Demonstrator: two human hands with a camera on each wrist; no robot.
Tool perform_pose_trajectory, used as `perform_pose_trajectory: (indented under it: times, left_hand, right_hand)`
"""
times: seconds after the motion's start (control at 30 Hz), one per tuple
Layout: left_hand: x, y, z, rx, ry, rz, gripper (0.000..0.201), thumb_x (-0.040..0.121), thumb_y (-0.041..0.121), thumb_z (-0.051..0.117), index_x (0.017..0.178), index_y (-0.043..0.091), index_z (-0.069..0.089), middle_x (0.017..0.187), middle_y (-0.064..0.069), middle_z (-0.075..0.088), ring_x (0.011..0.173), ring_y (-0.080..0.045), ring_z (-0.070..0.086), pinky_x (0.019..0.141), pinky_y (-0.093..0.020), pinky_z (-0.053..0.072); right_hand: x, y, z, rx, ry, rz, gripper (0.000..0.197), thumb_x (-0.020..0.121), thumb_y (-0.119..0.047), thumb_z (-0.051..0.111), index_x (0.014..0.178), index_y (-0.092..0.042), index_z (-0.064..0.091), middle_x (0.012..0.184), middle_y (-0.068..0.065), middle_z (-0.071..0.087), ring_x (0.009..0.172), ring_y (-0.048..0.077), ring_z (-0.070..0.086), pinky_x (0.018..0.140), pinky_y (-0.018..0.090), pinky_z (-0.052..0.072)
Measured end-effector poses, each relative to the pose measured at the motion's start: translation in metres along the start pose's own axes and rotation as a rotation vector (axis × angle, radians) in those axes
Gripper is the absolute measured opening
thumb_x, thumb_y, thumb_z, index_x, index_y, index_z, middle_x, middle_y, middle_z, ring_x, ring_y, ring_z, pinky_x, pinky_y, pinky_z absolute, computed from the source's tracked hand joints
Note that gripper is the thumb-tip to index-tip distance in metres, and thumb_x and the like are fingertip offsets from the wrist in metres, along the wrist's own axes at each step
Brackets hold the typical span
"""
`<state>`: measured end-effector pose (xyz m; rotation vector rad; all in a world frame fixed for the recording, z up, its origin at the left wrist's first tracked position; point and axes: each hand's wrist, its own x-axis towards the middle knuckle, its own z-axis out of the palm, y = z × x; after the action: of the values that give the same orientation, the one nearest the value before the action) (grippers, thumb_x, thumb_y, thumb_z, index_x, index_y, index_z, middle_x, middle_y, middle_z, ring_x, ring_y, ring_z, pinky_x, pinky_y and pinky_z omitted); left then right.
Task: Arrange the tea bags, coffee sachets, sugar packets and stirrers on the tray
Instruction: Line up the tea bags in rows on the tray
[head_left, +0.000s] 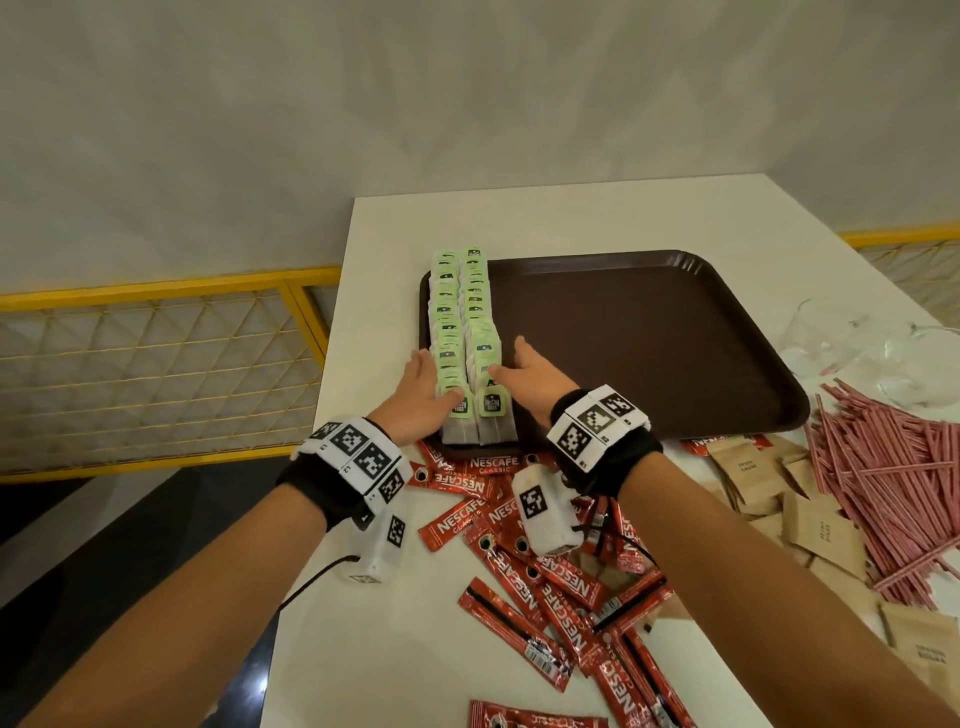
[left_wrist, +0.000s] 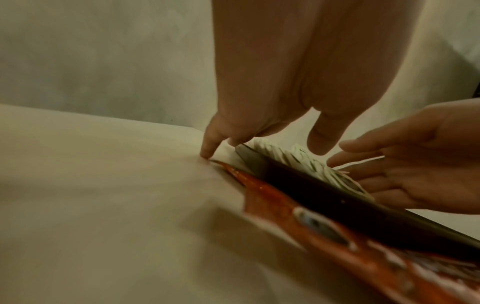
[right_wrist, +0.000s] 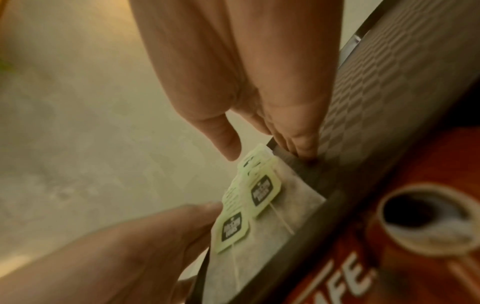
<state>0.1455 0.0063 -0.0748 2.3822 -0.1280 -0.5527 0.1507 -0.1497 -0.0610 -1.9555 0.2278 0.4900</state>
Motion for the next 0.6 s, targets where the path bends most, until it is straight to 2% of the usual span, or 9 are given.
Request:
perform_pose_trajectory:
  times: [0.07, 0.13, 0.3, 0.43, 0.6]
  left_hand:
    - [0.002, 0.005, 0.001, 0.001, -0.022, -0.063, 0.073, 0.099, 0.028, 0.037, 0.148, 0.009, -0.013, 0.156, -0.009, -0.016, 0.144, -0.022, -0.016, 0.118, -0.039, -0.004]
    - [0.003, 0.009, 0.002, 0.010, -0.022, -0.087, 0.074, 0.099, 0.030, 0.036, 0.147, 0.009, -0.017, 0.156, -0.008, -0.019, 0.143, -0.021, -0.017, 0.118, -0.044, -0.004]
    - [0.009, 0.006, 0.007, 0.030, -0.023, -0.087, 0.076, 0.098, 0.033, 0.037, 0.148, 0.010, -0.015, 0.156, -0.006, -0.017, 0.144, -0.021, -0.017, 0.117, -0.051, -0.001]
    - [0.009, 0.009, 0.007, 0.018, -0.022, -0.104, 0.075, 0.099, 0.034, 0.036, 0.147, 0.010, -0.016, 0.156, -0.006, -0.018, 0.143, -0.021, -0.018, 0.117, -0.050, -0.001]
    - [0.007, 0.015, 0.002, -0.015, -0.027, -0.136, 0.073, 0.099, 0.033, 0.035, 0.147, 0.009, -0.016, 0.156, -0.006, -0.019, 0.143, -0.023, -0.018, 0.117, -0.049, -0.002]
  right_hand:
    - [0.001, -0.001, 0.004, 0.032, -0.024, -0.004, 0.076, 0.097, -0.019, 0.047, 0.149, -0.008, -0.007, 0.152, 0.012, 0.029, 0.137, 0.025, 0.034, 0.112, 0.039, 0.030]
    - [0.002, -0.001, 0.007, 0.072, -0.053, -0.012, 0.077, 0.096, -0.015, 0.047, 0.148, -0.006, -0.009, 0.149, 0.011, 0.034, 0.134, 0.025, 0.038, 0.112, 0.040, 0.032]
    - [0.005, 0.002, 0.011, 0.103, -0.074, -0.007, 0.078, 0.094, -0.011, 0.046, 0.150, -0.009, -0.008, 0.146, 0.008, 0.041, 0.130, 0.023, 0.043, 0.110, 0.041, 0.035]
    - [0.006, 0.001, 0.007, 0.134, -0.069, -0.002, 0.077, 0.095, -0.009, 0.046, 0.148, -0.008, -0.010, 0.148, 0.007, 0.038, 0.132, 0.023, 0.041, 0.110, 0.040, 0.035]
    - [0.013, -0.001, 0.005, 0.150, -0.064, -0.028, 0.075, 0.097, -0.016, 0.045, 0.149, -0.010, -0.010, 0.149, 0.008, 0.035, 0.133, 0.025, 0.039, 0.111, 0.043, 0.032]
